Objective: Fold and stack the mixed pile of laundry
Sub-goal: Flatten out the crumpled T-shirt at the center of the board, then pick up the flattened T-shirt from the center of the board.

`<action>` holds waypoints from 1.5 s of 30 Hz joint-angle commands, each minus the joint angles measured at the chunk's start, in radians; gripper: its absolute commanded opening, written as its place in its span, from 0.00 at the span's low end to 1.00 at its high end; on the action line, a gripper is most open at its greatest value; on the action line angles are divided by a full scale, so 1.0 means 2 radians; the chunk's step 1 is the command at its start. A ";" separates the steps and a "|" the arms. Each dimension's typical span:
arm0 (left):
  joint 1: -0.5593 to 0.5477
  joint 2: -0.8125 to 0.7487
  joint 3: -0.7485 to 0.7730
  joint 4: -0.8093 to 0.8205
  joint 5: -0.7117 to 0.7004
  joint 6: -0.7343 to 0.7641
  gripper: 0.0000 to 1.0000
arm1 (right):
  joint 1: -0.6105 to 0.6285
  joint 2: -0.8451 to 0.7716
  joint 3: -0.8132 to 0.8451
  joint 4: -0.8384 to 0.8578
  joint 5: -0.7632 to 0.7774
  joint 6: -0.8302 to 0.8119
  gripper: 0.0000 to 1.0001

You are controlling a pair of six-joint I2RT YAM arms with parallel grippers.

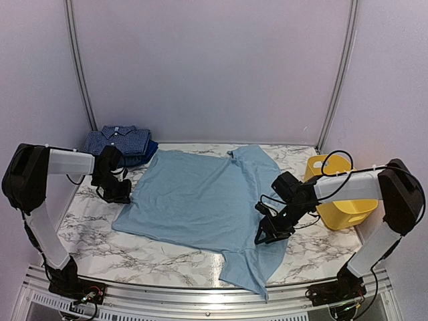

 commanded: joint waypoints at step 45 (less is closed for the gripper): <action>-0.184 -0.175 -0.229 -0.034 0.037 -0.223 0.13 | -0.100 0.161 0.158 -0.076 0.141 -0.093 0.56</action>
